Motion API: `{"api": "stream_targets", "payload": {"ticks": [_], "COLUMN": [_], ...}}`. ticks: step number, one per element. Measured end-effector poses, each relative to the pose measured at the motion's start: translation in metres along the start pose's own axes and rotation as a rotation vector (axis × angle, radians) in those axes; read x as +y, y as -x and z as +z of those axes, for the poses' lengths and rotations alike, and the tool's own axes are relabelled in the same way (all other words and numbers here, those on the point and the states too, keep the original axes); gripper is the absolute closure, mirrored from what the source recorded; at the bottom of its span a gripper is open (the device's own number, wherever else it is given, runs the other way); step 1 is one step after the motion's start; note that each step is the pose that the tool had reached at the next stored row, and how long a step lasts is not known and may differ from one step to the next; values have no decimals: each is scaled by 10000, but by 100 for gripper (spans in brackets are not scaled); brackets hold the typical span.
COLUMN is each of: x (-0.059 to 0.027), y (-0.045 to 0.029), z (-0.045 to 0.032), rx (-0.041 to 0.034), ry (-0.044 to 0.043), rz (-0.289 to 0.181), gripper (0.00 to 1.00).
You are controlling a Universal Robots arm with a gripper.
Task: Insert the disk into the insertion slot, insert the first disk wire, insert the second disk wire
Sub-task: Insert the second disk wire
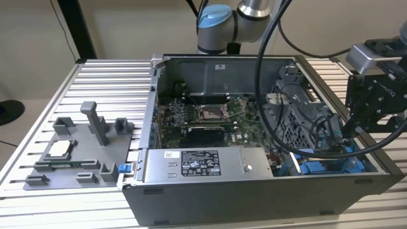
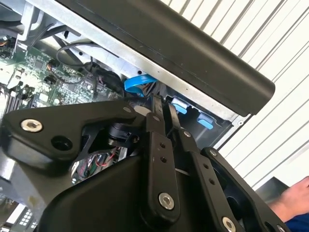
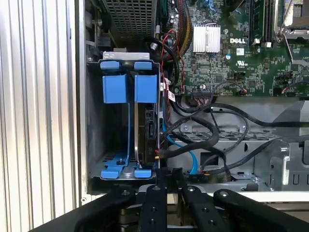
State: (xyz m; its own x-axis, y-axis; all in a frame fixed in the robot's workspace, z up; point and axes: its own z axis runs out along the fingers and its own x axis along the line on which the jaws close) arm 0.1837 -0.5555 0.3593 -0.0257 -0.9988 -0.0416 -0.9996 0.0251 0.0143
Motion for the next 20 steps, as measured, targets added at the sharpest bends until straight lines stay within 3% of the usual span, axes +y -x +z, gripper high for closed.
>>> {"api": "stream_targets", "payload": {"ticks": [6, 10, 20], "x": [0, 16, 144], "y": [0, 2, 3], "z": [-11, -70, -176], "rx": [1, -5, -7], "ry": [0, 0, 0], "rz": [0, 1, 0], "gripper": [100, 100, 100]}}
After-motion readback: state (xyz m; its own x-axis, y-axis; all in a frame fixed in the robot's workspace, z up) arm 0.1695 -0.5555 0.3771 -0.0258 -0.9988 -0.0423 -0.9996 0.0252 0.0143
